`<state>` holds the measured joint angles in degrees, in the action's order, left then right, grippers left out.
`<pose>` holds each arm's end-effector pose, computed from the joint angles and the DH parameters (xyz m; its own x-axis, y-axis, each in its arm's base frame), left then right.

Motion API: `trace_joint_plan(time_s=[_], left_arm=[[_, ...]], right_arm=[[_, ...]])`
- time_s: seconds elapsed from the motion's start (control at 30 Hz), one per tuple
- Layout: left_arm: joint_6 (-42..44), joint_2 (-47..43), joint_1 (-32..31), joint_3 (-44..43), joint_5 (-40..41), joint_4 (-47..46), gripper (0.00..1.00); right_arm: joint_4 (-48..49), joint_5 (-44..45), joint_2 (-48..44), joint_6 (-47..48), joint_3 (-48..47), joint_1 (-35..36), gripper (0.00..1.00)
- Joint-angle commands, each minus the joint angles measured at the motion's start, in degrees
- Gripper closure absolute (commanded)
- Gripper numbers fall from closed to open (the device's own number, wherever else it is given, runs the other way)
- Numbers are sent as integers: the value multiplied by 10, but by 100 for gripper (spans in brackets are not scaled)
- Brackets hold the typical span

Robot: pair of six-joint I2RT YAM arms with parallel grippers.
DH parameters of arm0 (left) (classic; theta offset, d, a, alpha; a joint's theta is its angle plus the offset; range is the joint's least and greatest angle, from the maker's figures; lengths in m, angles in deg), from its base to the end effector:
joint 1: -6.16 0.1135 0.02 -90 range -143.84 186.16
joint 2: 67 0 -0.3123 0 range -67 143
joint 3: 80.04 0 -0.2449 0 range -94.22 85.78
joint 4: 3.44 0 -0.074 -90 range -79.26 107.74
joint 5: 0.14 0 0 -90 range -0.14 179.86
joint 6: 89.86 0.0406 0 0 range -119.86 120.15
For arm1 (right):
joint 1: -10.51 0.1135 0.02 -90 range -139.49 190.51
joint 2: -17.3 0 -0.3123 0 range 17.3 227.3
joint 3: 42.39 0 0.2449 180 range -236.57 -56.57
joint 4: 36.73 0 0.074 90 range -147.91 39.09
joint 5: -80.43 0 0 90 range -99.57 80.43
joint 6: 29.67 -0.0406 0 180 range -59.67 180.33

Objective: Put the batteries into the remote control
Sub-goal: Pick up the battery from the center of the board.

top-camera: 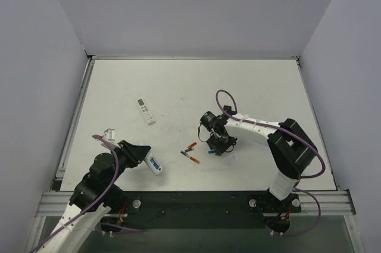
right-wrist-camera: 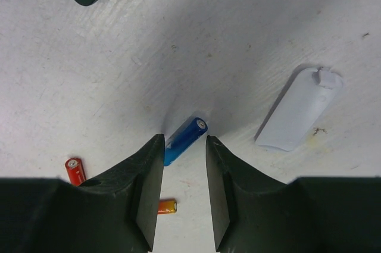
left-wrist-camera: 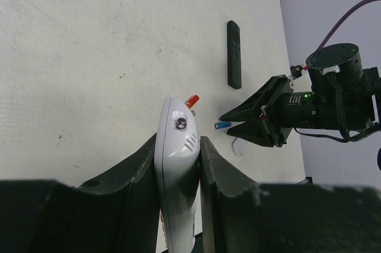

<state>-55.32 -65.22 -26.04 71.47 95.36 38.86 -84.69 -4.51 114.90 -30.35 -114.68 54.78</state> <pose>0.0332 -0.0163 0.2025 -0.5015 -0.6532 -0.5673 0.0691 0.6234 -0.7788 0.2285 0.2178 0.2088 -0.6690 0.7389 -0.0810 0.6937 0.6598 0.2888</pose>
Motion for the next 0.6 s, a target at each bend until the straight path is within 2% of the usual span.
trace_joint_plan(time_s=[0.0, 0.23, 0.4, 0.53, 0.57], left_arm=[[-8, 1, 2, -27, -8, -18, 100], [-17, 13, 2, -22, -20, -33, 100], [-28, 44, 2, -5, -55, -97, 100], [-38, 69, 2, 19, -88, -156, 100], [-40, 74, 2, 23, -98, -178, 100]], right_arm=[[-12, -2, 11, -26, 15, -2, 70], [6, -3, 22, -14, 30, -2, 82], [15, 31, 7, 35, 29, 1, 100], [24, 71, -33, 111, 18, 7, 100], [26, 83, -42, 158, 8, 9, 100]])
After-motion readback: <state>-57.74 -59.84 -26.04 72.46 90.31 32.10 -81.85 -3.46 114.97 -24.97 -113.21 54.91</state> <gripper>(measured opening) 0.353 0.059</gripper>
